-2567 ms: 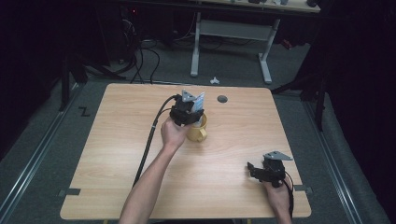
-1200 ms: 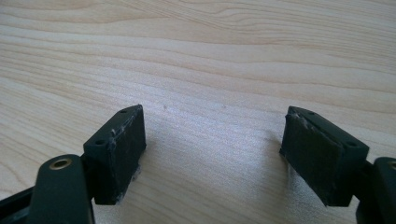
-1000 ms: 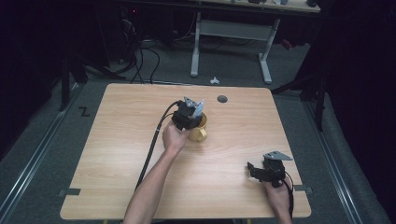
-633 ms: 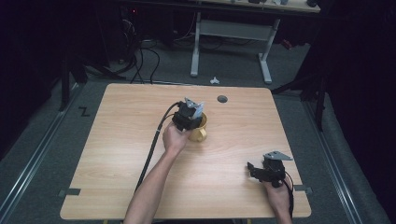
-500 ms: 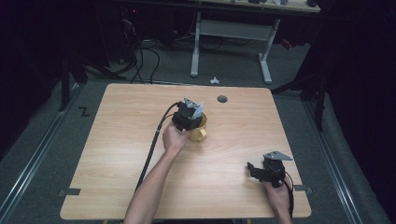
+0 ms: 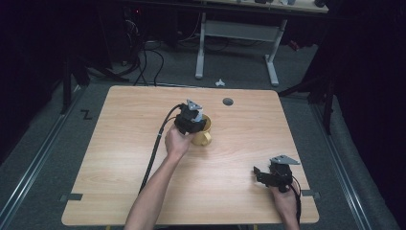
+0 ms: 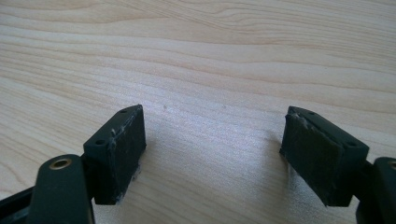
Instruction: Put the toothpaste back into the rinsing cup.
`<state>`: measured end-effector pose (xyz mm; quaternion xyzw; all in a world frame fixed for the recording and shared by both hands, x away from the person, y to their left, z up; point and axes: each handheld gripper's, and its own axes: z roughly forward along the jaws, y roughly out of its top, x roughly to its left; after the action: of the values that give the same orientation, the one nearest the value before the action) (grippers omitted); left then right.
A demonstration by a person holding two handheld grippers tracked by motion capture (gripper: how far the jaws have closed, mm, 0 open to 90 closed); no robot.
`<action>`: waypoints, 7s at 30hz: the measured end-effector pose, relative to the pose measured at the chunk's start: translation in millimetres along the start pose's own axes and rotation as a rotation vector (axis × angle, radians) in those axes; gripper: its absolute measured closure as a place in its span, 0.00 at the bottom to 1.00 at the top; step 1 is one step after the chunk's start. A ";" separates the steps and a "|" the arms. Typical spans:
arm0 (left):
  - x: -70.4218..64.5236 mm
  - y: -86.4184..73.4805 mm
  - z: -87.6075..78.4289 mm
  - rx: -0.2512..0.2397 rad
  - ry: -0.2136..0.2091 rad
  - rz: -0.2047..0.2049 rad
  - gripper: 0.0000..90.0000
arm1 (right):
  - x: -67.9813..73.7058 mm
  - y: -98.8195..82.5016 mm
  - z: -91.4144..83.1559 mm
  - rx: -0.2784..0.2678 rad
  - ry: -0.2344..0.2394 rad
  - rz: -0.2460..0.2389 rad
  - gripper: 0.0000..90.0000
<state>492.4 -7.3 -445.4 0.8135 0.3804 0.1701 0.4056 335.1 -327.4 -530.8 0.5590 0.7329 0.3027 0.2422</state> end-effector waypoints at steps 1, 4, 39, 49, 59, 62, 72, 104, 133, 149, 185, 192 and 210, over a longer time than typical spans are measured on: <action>-0.4 -0.3 0.2 0.000 0.000 0.000 0.64 | -0.1 0.0 0.0 -0.001 0.000 -0.002 0.24; -1.6 -1.1 -0.3 -0.001 0.002 0.000 0.60 | 0.0 0.0 0.0 0.000 0.000 0.000 0.24; -1.6 2.7 -40.9 -0.064 -0.032 0.018 0.37 | -0.1 0.1 0.1 -0.001 0.000 -0.002 0.24; -1.9 0.1 -50.6 -0.075 -0.042 0.019 0.37 | 0.0 0.0 0.0 0.000 0.000 0.000 0.24; -3.8 0.0 -60.7 -0.096 -0.051 0.022 0.37 | 0.0 0.0 0.0 0.000 0.000 0.000 0.24; -4.6 -0.2 -64.0 -0.102 -0.053 0.022 0.37 | 0.0 0.0 0.0 0.000 0.000 0.000 0.24; -6.0 -1.7 -73.0 -0.109 -0.058 0.031 0.37 | 0.0 0.0 0.0 0.000 0.000 0.000 0.24; -7.7 -11.1 -104.2 -0.134 -0.076 0.024 0.38 | -0.1 0.1 0.1 -0.001 0.000 -0.002 0.24; -2.4 -24.3 -126.4 -0.153 -0.071 0.006 0.39 | 0.0 0.1 0.1 0.000 0.000 -0.001 0.24; 3.4 -34.4 -137.2 -0.151 -0.053 0.000 0.40 | 0.1 0.1 0.1 0.000 0.000 0.000 0.24; 18.3 -63.2 -160.6 -0.155 -0.020 -0.052 0.40 | 0.1 0.2 0.2 -0.001 -0.001 -0.001 0.24; 21.0 -69.5 -163.7 -0.153 -0.011 -0.060 0.40 | 0.2 0.2 0.2 0.000 -0.001 0.001 0.24; 28.6 -88.8 -169.6 -0.155 0.000 -0.104 0.40 | 0.3 0.2 0.2 0.000 -0.002 0.002 0.24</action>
<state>369.0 138.2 -412.4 0.7590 0.4078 0.1777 0.4755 335.2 -327.0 -530.8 0.5602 0.7321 0.3024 0.2425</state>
